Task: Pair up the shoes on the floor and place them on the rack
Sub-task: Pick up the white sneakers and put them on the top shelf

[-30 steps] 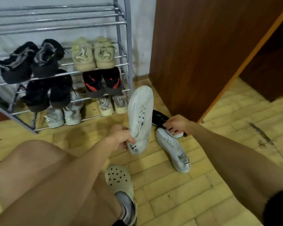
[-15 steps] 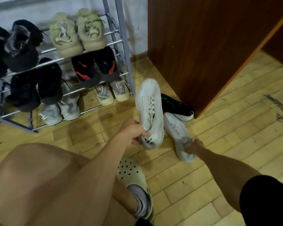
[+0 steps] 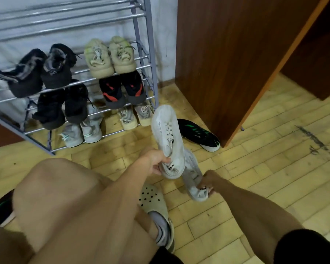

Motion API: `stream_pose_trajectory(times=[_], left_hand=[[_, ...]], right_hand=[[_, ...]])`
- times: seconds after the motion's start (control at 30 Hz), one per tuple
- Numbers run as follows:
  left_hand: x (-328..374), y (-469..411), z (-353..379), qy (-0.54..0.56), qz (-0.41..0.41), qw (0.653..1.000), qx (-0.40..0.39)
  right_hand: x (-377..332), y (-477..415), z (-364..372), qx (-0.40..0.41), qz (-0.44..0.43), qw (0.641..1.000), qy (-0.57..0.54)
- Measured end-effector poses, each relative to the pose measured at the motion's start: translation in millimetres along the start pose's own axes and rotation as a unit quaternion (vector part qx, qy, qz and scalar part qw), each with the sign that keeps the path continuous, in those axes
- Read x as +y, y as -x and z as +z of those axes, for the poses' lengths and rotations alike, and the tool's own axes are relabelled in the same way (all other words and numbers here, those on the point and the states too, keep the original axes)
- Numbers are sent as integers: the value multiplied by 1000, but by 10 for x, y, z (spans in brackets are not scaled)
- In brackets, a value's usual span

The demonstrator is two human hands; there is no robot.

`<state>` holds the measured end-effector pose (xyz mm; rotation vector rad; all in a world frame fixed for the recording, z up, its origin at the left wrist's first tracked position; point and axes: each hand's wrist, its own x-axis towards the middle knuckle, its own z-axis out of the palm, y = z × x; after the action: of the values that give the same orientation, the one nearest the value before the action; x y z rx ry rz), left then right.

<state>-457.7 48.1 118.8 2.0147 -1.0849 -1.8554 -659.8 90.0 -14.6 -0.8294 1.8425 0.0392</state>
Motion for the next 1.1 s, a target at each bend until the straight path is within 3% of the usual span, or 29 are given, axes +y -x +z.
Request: stream_pose_trajectory(times=[0.1, 0.23, 0.37, 0.53, 0.83, 1.1], left_hand=[[-5, 214, -77, 15, 15, 1000, 19], [29, 505, -339, 43, 45, 995, 72], [113, 845, -708, 77, 87, 987, 112], [351, 1110, -1238, 86, 143, 971, 173], [1424, 1319, -2097, 148, 244, 932, 225], [2240, 853, -2685, 164, 259, 919, 248]], right_hand=[[-213, 278, -164, 54, -61, 996, 28], [-544, 568, -351, 99, -137, 985, -15], [-971, 935, -460, 121, -225, 965, -64], [-1559, 1315, -561, 114, -273, 947, -127], [-2945, 1906, -1032, 133, -398, 886, -197], [-4215, 1993, -1461, 136, -425, 863, -234]])
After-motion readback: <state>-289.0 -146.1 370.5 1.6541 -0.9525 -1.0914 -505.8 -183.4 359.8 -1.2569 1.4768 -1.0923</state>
